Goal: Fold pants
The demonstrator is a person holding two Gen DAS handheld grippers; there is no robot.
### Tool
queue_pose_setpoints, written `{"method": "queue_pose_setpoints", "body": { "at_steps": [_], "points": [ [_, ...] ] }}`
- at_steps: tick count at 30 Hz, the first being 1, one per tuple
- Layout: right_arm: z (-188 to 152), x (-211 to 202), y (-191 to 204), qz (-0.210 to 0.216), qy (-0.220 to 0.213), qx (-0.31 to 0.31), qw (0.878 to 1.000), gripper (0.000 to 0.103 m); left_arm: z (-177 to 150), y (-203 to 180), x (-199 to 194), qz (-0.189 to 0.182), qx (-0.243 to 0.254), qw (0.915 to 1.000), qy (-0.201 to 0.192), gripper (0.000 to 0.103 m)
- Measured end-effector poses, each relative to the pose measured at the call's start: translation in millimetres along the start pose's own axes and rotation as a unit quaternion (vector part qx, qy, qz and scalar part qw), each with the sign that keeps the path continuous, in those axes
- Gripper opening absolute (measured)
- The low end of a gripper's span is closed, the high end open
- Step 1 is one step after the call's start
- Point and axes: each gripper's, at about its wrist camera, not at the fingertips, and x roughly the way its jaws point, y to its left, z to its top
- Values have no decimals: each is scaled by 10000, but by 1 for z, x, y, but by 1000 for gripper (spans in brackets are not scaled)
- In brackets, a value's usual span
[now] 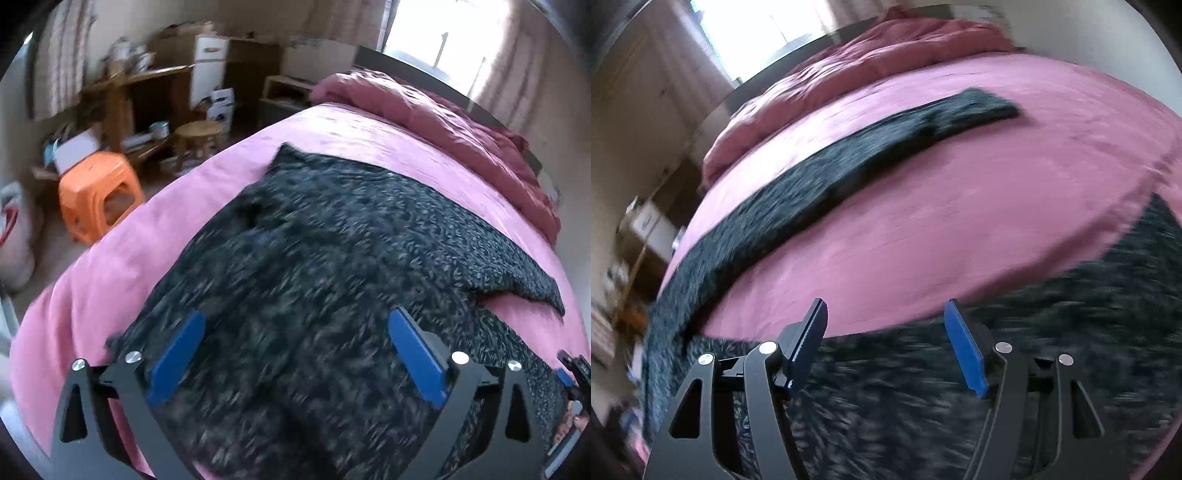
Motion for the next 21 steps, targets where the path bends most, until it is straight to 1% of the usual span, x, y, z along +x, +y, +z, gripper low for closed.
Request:
{"method": "queue_pose_setpoints", "body": {
  "at_steps": [1,3,4,6,8,11,13,15,16,19,20,21],
  "points": [
    [-4,7,9,-24,0,-155,9999,74,7,-5,3,19,97,10000,-4,101],
    [-9,16,20,-163,-32,-350,9993,80,21,-11,10,28,227,9997,14,101],
    [-13,18,25,-262,-67,-454,9986,82,29,-12,16,53,239,9997,35,101],
    [-19,21,32,-447,-51,-683,9966,83,43,-11,25,85,183,9998,40,101],
    [-19,27,32,-521,-51,-751,9958,83,59,-7,38,32,37,9999,105,101],
    [-21,27,30,-514,-61,-718,9961,84,83,2,64,-137,-308,9991,238,100],
    [-23,27,31,-502,-67,-728,9961,85,98,10,79,-93,-582,9979,255,99],
    [-23,28,30,-527,-78,-740,9958,85,109,15,91,-19,-690,9973,258,93],
    [-22,29,31,-537,-84,-744,9957,85,117,17,99,33,-734,9969,287,91],
    [-23,29,31,-538,-91,-739,9958,87,135,16,120,-19,-680,9971,349,86],
    [-22,30,31,-537,-90,-744,9957,87,138,16,124,-43,-677,9971,354,82],
    [-23,30,32,-547,-89,-751,9956,87,143,15,129,-91,-658,9971,359,75]
  ]
}}
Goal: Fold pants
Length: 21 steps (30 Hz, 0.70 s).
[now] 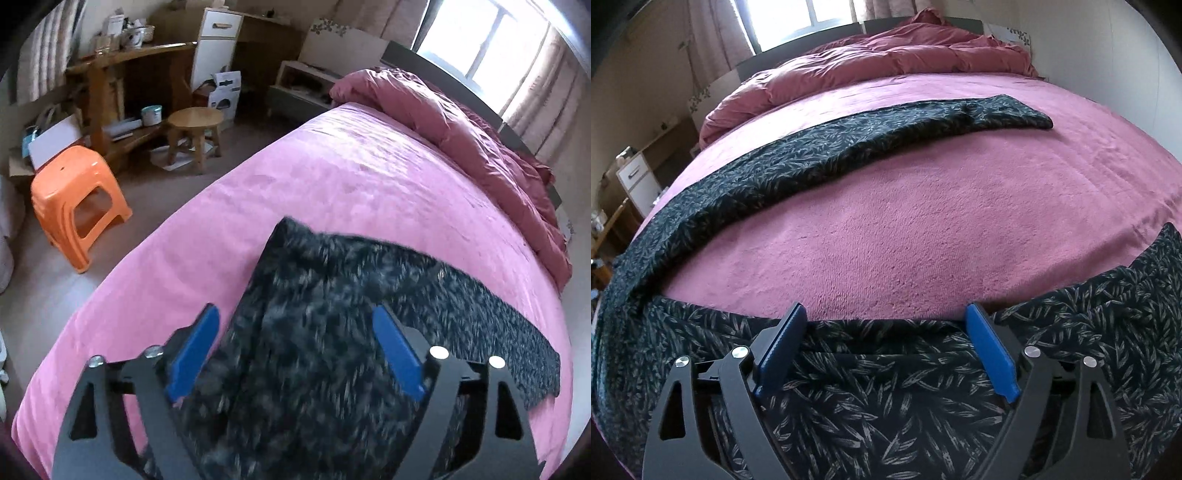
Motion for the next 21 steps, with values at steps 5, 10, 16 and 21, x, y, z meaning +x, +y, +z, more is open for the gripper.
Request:
{"method": "queue_pose_setpoints", "body": {
  "at_steps": [5,10,16,21],
  "points": [
    [0,2,1,-2,2,-1,10000,89,20,-2,30,-13,-100,9996,261,64],
    [0,3,1,3,4,3,10000,90,28,-2,54,-7,-320,9986,432,51],
    [0,3,2,2,5,5,10000,90,34,-10,64,67,-172,9985,508,19],
    [0,4,1,16,2,13,10000,90,36,-15,38,-97,13,9998,168,4]
  ]
}}
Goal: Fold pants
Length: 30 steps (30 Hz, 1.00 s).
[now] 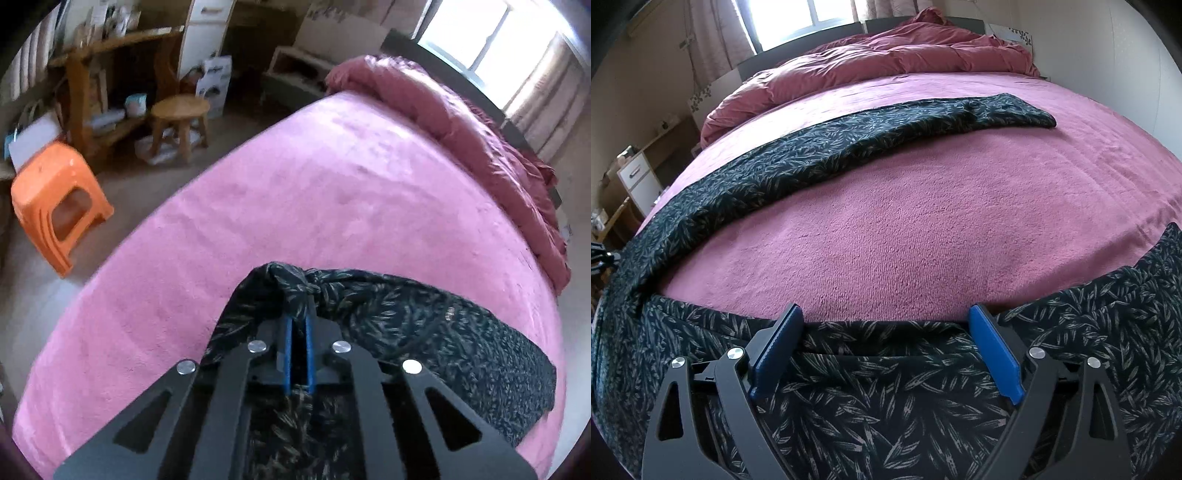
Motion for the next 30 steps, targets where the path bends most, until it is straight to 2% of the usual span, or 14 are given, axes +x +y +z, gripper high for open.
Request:
{"method": "queue_pose_setpoints", "body": {
  "at_steps": [4,8,13,16,19,23,27,30],
  "points": [
    [0,0,0,8,-3,8,10000,90,-3,5,-45,-442,-74,9979,-471,4],
    [0,1,0,18,-10,12,10000,90,-19,9,-86,-811,12,9938,-755,4],
    [-1,0,0,34,-30,21,10000,90,-55,15,-131,-1191,200,9871,-1052,4],
    [-1,0,0,54,-44,35,10000,90,-94,22,-151,-1346,368,9833,-1170,4],
    [-2,-2,1,70,-51,43,10000,90,-134,36,-158,-1336,463,9825,-1212,4],
    [-3,-5,1,74,-62,39,9999,90,-173,54,-141,-1233,398,9861,-1045,4],
    [-5,-15,6,46,-151,-37,9999,90,-194,67,-121,-1330,27,9869,-911,3],
    [3,-26,18,264,-193,-216,9992,85,-198,71,-117,-1417,-84,9855,-933,3]
  ]
}}
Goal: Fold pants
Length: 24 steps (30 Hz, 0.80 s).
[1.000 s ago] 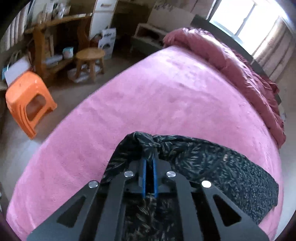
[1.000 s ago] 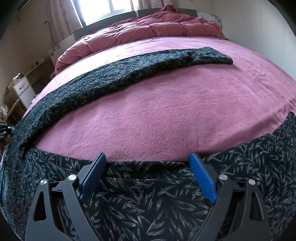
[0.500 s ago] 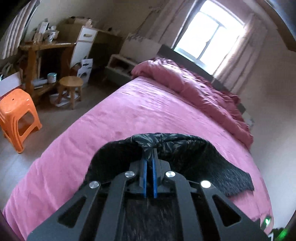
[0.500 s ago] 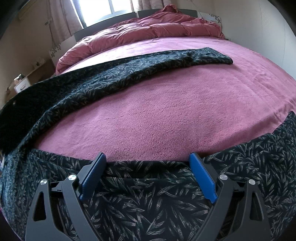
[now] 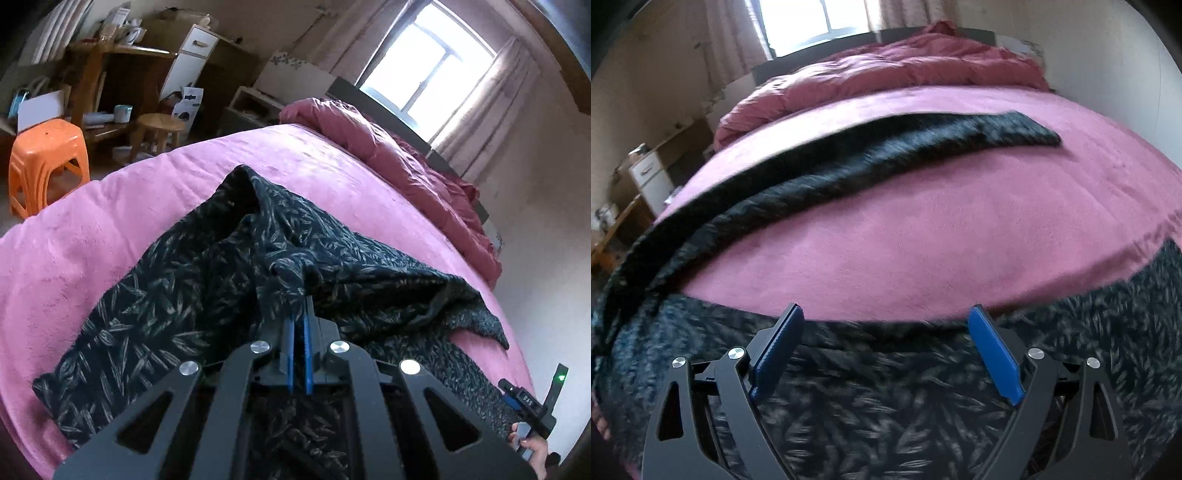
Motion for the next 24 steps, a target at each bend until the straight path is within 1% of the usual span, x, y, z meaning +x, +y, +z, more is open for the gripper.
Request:
{"method": "queue_pose_setpoints", "body": {
  "at_steps": [1,3,4,6,8,11,13,14,15,17,18,20,22,24],
  "points": [
    [8,-2,6,173,15,-32,9998,82,-1,0,1,-7,4,10000,-5,3],
    [27,-1,15,489,70,49,9988,82,-3,1,1,-22,-1,10000,-26,3],
    [43,3,20,668,105,215,9975,79,-4,1,1,-37,-13,10000,-48,3],
    [68,11,31,916,182,470,9945,78,-7,2,0,-49,-14,10000,-70,3],
    [99,31,45,1103,414,775,9900,78,-7,3,2,-44,-6,10000,-78,3],
    [133,64,61,1113,782,1206,9833,78,-7,6,2,-56,-30,10000,-73,3],
    [149,85,70,1094,996,1461,9781,78,-8,7,4,-82,-78,9999,-57,3],
    [156,97,75,1029,1155,1615,9747,78,-9,8,3,-92,-100,9999,-49,3],
    [159,104,79,951,1224,1715,9729,78,-9,9,4,-97,-126,9999,-29,3],
    [165,122,85,765,1392,1882,9692,73,-9,11,5,-109,-156,9998,2,3],
    [167,131,87,690,1478,2013,9658,68,-9,11,5,-112,-165,9998,5,3],
    [165,147,89,502,1685,2198,9596,55,-8,10,5,-104,-157,9998,8,3],
    [162,153,86,419,1787,2293,9559,22,-7,11,5,-109,-168,9998,2,3],
    [161,150,82,632,1698,2362,9546,8,-6,9,4,-103,-183,9998,-44,3]
  ]
}}
